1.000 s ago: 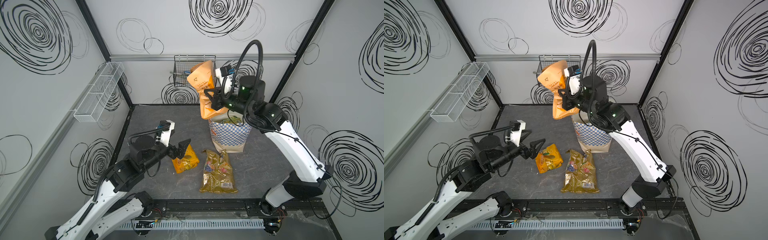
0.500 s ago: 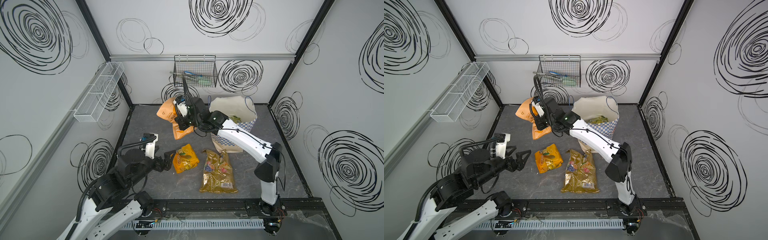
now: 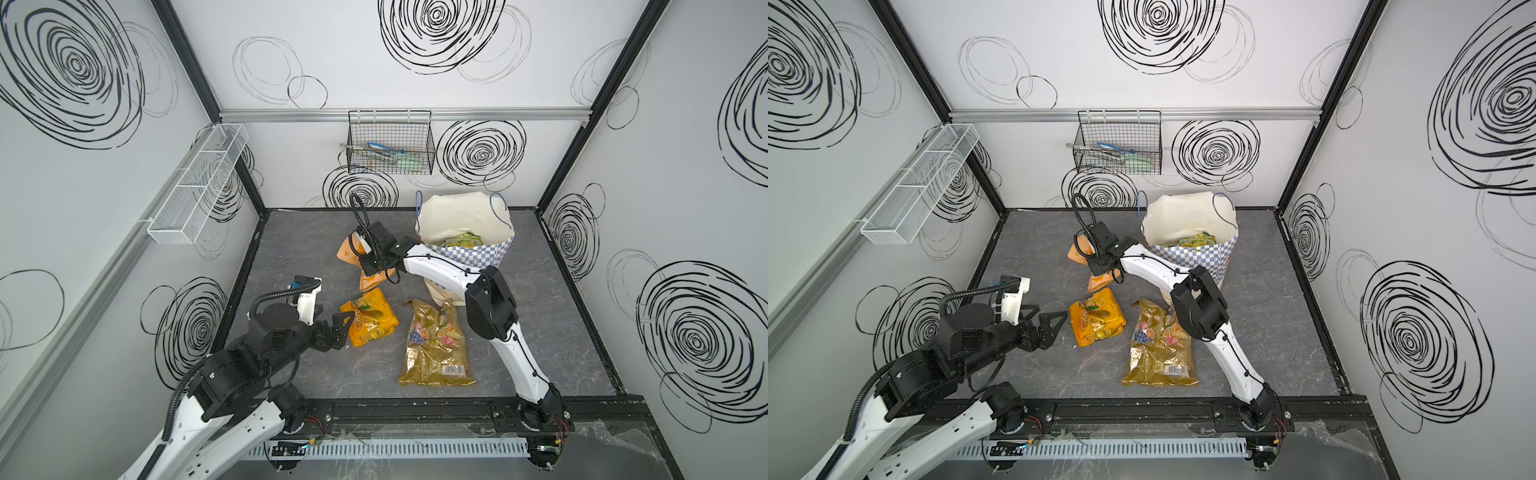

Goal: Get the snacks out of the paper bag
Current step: 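Carry the tan pouch toward the left gripper and lower it onto the table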

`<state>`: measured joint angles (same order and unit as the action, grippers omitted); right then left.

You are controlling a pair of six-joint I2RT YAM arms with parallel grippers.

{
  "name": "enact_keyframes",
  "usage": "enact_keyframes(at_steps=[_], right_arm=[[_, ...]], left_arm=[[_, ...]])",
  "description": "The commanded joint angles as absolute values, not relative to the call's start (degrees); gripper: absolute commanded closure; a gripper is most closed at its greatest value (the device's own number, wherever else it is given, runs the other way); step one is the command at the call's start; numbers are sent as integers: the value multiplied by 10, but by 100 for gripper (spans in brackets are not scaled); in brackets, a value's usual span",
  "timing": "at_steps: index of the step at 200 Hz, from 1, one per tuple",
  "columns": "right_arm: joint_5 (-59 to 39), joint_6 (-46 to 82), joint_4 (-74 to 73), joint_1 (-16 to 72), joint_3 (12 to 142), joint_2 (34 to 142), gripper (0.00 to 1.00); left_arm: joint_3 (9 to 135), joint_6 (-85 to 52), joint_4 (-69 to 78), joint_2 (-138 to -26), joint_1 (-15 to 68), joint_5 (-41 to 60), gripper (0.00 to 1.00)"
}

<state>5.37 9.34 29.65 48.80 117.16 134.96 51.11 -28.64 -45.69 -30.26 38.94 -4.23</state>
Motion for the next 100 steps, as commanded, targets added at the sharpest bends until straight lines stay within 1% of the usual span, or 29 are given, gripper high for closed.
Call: enact_keyframes(at_steps=[1, 5, 17, 30, 45, 56, 100], right_arm=[[123, 85, 312, 490, 1191, 1376, 100], [128, 84, 313, 490, 1191, 1381, 100], [132, 84, 317, 489, 1189, 1393, 95], [128, 85, 321, 490, 1185, 1401, 84], [124, 87, 327, 490, 1183, 1402, 77], [122, 89, 328, 490, 1181, 1397, 70], [109, 90, 325, 490, 1176, 1348, 47]], left_arm=[[504, -296, -430, -314, 388, -20, 4], [505, -298, -430, -315, 388, -22, 4], [504, -298, -428, -316, 388, -27, 4], [503, -297, -426, -320, 388, -28, 4], [500, -298, -424, -326, 388, -27, 4], [498, -299, -422, -329, 388, -26, 4], [499, -304, -416, -333, 388, -33, 4]])
